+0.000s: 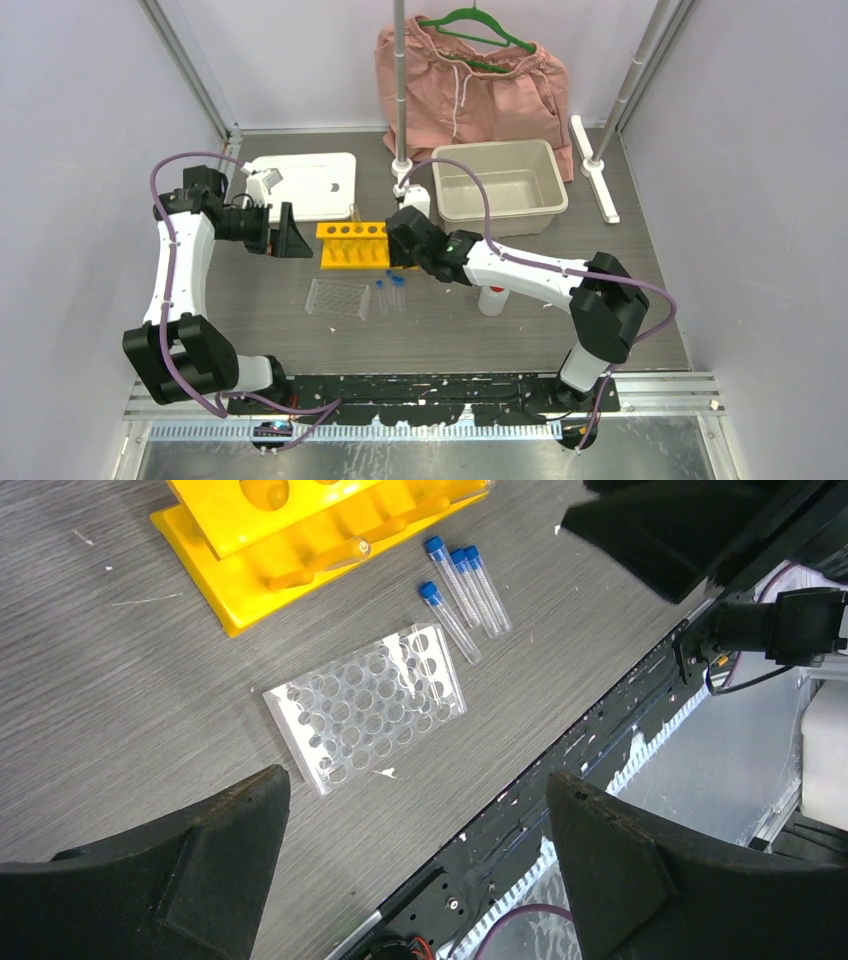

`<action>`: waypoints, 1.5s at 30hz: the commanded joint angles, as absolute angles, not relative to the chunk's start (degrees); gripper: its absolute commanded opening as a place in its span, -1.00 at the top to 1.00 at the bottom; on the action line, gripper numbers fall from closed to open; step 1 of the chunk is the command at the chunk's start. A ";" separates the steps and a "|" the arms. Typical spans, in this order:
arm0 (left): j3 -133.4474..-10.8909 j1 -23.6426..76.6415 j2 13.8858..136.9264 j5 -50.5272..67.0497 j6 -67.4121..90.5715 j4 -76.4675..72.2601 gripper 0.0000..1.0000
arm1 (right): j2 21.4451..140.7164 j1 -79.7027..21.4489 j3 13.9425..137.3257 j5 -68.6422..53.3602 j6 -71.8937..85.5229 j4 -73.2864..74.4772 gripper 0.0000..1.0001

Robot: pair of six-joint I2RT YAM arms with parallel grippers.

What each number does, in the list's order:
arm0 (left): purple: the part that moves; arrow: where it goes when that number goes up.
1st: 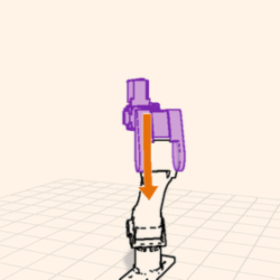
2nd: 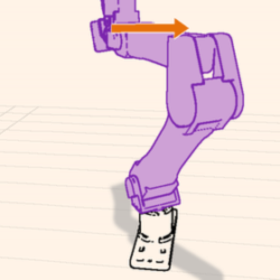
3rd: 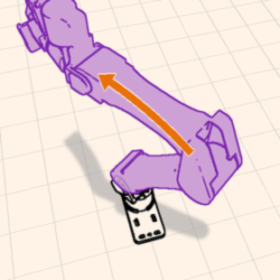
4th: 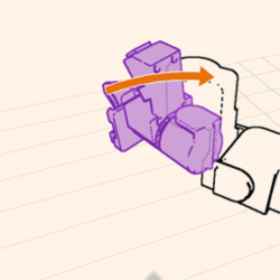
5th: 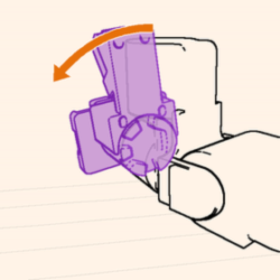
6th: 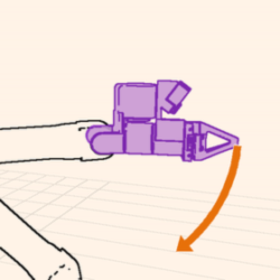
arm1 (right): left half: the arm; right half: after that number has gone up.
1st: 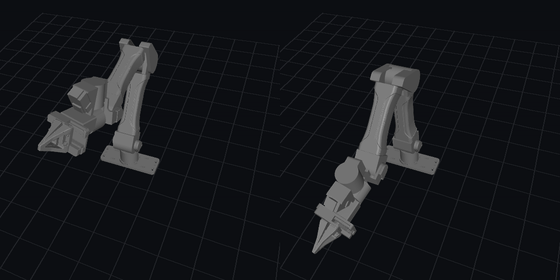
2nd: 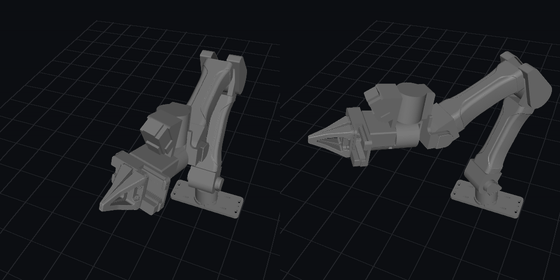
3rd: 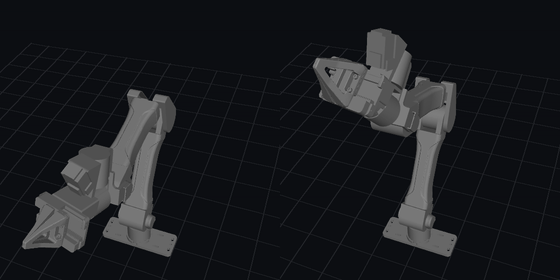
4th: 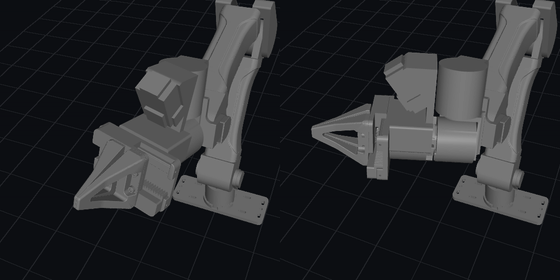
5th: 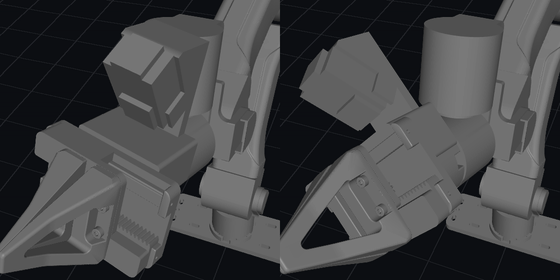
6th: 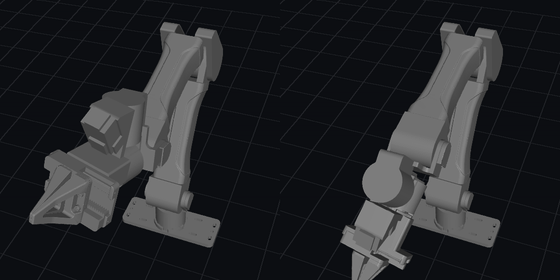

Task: Organize the chemistry lab equipment

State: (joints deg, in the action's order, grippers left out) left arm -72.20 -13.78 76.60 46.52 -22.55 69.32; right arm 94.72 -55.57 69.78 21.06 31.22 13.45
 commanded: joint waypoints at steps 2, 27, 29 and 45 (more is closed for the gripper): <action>-74.78 -14.37 75.62 47.41 -24.14 71.01 -0.99 | 92.57 -58.35 68.57 16.51 35.58 23.08 0.12; -75.83 -14.50 74.31 47.29 -24.87 73.16 -0.99 | 106.42 -60.40 69.08 21.18 38.89 21.47 0.45; -75.85 -14.44 74.27 47.35 -24.92 73.19 -0.99 | 107.05 -60.26 69.21 21.42 39.00 21.31 0.45; -76.89 -14.43 74.16 49.06 -25.39 74.53 -0.99 | 107.31 -58.27 69.82 20.14 37.62 20.98 0.82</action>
State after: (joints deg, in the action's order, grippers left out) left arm -74.13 -14.02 75.72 46.74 -24.34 73.10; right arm 109.25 -58.61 69.89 19.79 37.69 21.98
